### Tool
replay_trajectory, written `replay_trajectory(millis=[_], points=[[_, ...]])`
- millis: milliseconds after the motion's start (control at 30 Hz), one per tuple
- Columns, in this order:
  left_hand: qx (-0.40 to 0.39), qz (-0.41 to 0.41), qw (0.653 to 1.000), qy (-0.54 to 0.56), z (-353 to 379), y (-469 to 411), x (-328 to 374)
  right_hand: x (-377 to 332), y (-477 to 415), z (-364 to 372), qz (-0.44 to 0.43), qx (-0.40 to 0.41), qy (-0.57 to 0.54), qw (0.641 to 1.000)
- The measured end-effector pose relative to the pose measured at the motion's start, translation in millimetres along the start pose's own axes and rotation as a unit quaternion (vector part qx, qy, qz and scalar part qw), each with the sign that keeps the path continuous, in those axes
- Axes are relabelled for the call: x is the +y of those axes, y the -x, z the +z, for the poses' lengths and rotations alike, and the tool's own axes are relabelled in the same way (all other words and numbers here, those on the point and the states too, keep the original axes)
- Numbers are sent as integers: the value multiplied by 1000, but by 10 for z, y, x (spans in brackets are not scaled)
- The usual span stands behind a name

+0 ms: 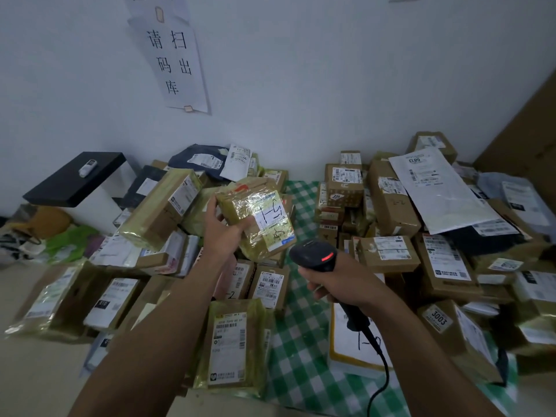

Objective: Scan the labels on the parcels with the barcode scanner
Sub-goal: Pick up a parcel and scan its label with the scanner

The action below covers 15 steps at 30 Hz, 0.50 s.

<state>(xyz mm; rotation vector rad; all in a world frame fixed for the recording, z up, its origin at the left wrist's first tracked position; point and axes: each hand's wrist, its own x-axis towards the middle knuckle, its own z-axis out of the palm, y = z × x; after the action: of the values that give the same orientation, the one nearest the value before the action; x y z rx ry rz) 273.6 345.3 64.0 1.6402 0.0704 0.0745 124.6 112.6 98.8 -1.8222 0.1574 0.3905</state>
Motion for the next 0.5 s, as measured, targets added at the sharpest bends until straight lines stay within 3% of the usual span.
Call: replay_trajectory(millis=[200, 500], points=[[-17, 1, 1000, -20, 21, 104, -73, 101, -90, -126, 7, -14, -20, 1000], [-84, -108, 985, -105, 61, 118, -553, 279, -318, -239, 45, -3, -36, 998]])
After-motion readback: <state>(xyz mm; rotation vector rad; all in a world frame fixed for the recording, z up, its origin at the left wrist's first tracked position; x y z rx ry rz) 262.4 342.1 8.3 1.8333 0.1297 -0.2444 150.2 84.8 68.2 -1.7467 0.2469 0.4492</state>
